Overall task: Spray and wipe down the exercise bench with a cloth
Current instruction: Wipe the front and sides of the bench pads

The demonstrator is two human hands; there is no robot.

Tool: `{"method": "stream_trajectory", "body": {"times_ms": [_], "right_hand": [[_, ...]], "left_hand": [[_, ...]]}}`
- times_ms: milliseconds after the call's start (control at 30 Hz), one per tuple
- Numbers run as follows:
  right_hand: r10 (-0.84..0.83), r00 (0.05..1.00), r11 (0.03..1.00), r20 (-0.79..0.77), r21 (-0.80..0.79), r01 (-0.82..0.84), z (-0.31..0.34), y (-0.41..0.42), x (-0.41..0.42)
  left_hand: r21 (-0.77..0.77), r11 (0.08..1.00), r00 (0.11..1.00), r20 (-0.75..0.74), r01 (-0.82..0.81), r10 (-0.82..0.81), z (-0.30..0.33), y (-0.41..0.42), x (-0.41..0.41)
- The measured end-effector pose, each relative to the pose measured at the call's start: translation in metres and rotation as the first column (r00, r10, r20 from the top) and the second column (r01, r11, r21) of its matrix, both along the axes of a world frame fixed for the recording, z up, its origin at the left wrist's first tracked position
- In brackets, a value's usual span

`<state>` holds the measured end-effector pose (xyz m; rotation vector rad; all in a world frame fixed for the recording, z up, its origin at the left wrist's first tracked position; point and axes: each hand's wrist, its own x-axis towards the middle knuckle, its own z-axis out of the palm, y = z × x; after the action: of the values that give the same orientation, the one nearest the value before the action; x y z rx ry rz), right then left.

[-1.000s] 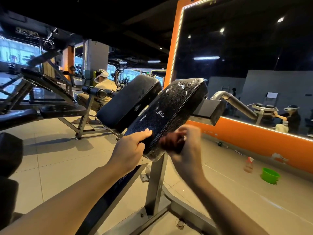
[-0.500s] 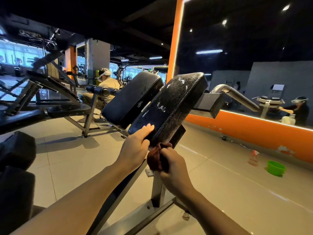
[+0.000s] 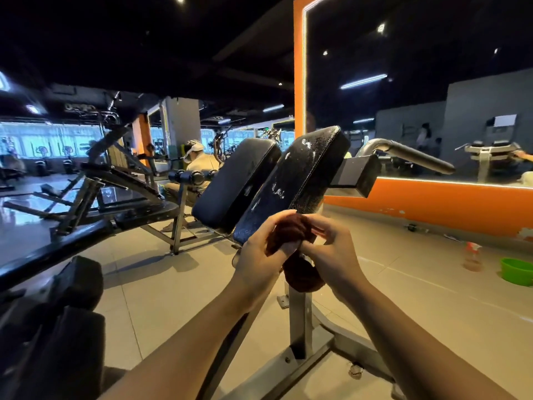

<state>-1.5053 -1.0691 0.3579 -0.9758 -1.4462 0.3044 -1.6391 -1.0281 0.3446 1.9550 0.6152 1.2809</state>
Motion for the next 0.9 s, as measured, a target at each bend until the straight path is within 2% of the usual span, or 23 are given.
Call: {"method": "stream_trajectory", "body": {"times_ms": [133, 200, 233, 300, 367, 467, 533, 567, 667, 800, 900], "right_hand": [[0.037, 0.995, 0.997, 0.088, -0.071, -0.031, 0.008, -0.002, 0.012], [-0.144, 0.979, 0.987, 0.142, -0.049, 0.152, 0.007, 0.003, 0.028], [-0.295, 0.94, 0.955, 0.171, 0.014, 0.297, 0.007, 0.005, 0.037], [-0.575, 0.78, 0.818, 0.249, 0.192, 0.542, 0.011, 0.009, 0.057], [-0.708, 0.595, 0.706, 0.381, 0.353, 0.614, 0.019, 0.014, 0.075], [-0.725, 0.334, 0.661, 0.602, 0.473, 0.582, 0.036, 0.028, 0.093], [-0.661, 0.182, 0.663, 0.728, 0.453, 0.596, 0.043, 0.034, 0.099], [-0.613, 0.145, 0.669, 0.777, 0.412, 0.618, 0.044, 0.037, 0.102], [-0.561, 0.094, 0.648, 0.822, 0.365, 0.669, 0.044, 0.041, 0.107], [-0.569, 0.089, 0.629, 0.818, 0.363, 0.688, 0.04, 0.043, 0.103], [-0.563, 0.059, 0.616, 0.825, 0.371, 0.695, 0.039, 0.043, 0.105]], "left_hand": [[0.022, 0.999, 0.998, 0.046, -0.035, 0.034, 0.014, 0.0, 0.013], [0.107, 0.985, 0.99, 0.062, -0.133, 0.127, 0.024, 0.006, 0.019], [0.184, 0.956, 0.973, 0.035, -0.23, 0.228, 0.031, 0.012, 0.022], [0.405, 0.815, 0.88, -0.054, -0.413, 0.473, 0.046, 0.021, 0.03], [0.622, 0.629, 0.781, -0.044, -0.467, 0.624, 0.06, 0.028, 0.039], [0.862, 0.411, 0.724, -0.076, -0.298, 0.685, 0.063, 0.045, 0.054], [0.944, 0.299, 0.637, -0.145, -0.14, 0.757, 0.056, 0.058, 0.061], [0.96, 0.267, 0.602, -0.163, -0.086, 0.781, 0.051, 0.062, 0.063], [0.967, 0.255, 0.578, -0.199, -0.015, 0.791, 0.04, 0.068, 0.059], [0.975, 0.193, 0.542, -0.22, 0.107, 0.811, 0.037, 0.072, 0.049], [0.976, 0.19, 0.546, -0.218, 0.109, 0.809, 0.038, 0.069, 0.047]]}}
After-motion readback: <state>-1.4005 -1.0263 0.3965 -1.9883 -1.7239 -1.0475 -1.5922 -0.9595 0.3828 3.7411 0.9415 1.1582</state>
